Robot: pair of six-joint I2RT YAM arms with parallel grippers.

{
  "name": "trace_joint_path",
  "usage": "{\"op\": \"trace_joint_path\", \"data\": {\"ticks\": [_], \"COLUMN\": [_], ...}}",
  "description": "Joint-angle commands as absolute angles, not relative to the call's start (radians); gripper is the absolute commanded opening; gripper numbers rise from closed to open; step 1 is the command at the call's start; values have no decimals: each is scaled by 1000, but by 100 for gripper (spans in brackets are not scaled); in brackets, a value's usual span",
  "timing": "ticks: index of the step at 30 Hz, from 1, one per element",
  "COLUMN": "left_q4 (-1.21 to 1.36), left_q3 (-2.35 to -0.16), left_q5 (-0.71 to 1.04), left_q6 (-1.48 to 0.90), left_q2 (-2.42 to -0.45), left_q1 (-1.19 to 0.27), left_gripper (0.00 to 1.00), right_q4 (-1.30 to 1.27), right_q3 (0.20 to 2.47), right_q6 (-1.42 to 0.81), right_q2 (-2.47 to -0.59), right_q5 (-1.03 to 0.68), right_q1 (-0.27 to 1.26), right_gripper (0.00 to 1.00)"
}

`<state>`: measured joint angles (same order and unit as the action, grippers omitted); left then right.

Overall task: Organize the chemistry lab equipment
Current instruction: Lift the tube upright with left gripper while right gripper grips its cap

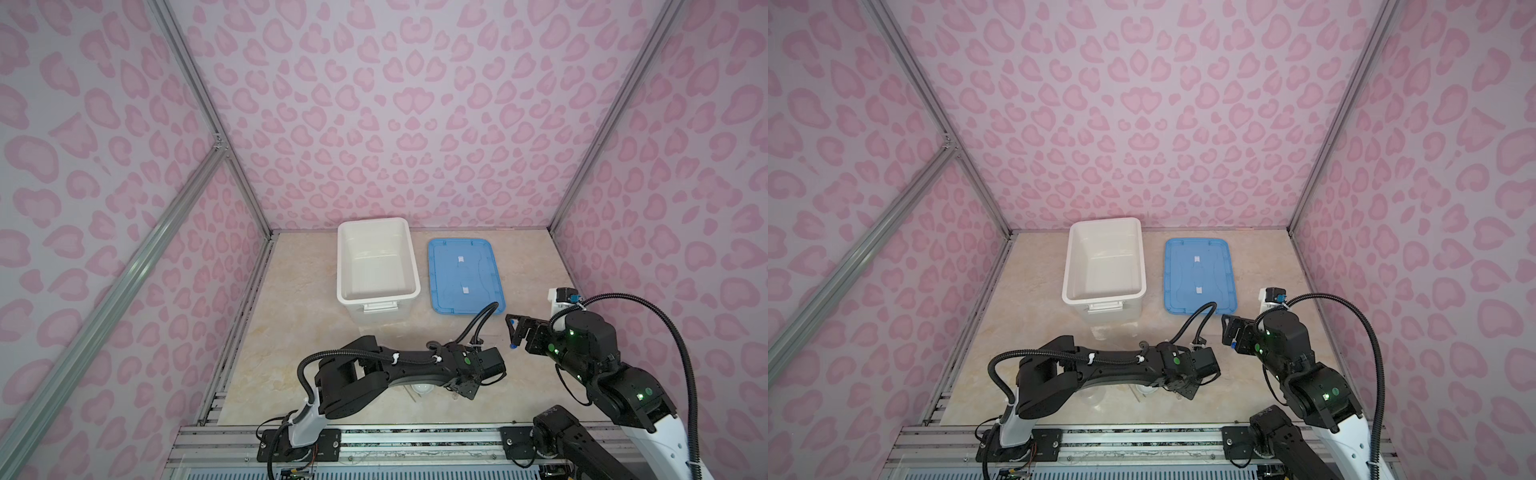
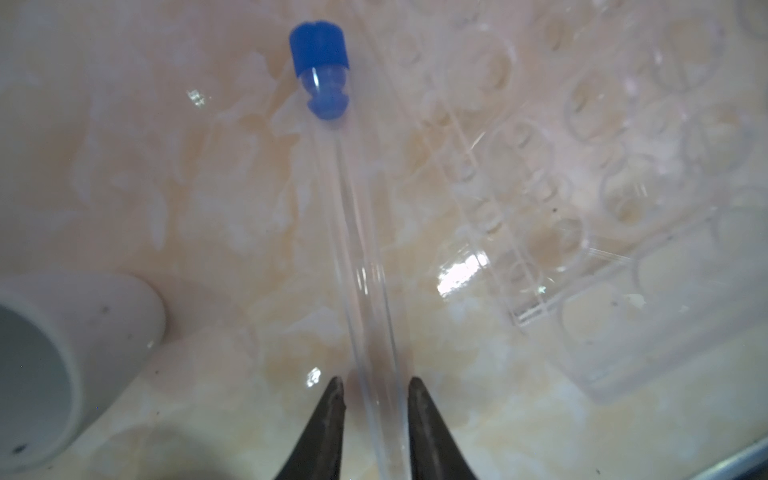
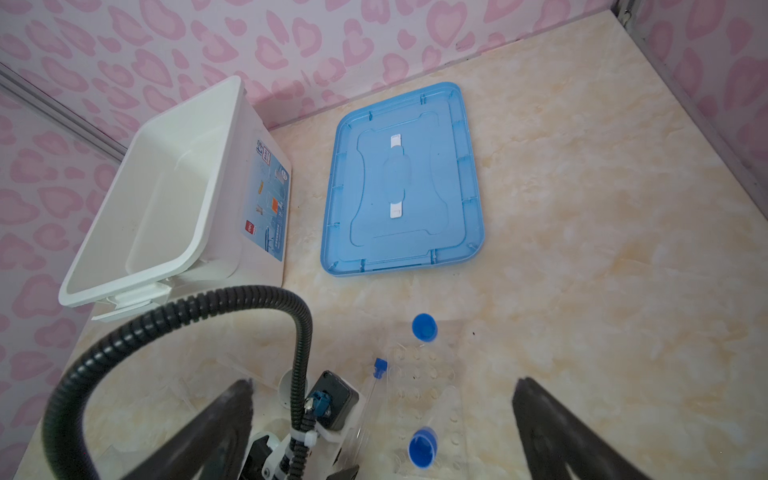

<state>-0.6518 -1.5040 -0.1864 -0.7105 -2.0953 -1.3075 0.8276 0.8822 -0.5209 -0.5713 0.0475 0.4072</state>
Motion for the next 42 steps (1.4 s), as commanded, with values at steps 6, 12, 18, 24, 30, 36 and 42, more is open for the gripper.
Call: {"op": "trace_joint_path", "data": {"ticks": [6, 12, 18, 24, 30, 36, 42], "left_q4": [-668, -631, -546, -378, -238, -117, -11], "left_q3": [-1503, -1463, -1403, -1292, -1194, -1075, -967], "left_q5": [-143, -179, -193, -206, -262, -336, -367], "left_q6": [-732, -736, -734, -688, -628, -546, -488], "left_q2": [-2119, -2063, -1998, -1865, -1720, -1572, -1463], "left_q1": [-1280, -1277, -1271, -1267, -1267, -1280, -1286], "left_gripper": [26, 20, 19, 19, 16, 15, 16], "right_q4": [804, 805, 796, 793, 799, 839, 804], "right_q3": [877, 887, 900, 945, 1025, 1092, 1086], "right_q6": [-518, -514, -512, -499, -485, -466, -467], "right_q2": [-565, -576, -600, -638, -714, -839, -925], "right_q5": [30, 28, 7, -48, -268, -454, -486], "right_q1": [403, 402, 400, 386, 298, 259, 333], "right_gripper": [98, 98, 98, 97, 95, 86, 77]}}
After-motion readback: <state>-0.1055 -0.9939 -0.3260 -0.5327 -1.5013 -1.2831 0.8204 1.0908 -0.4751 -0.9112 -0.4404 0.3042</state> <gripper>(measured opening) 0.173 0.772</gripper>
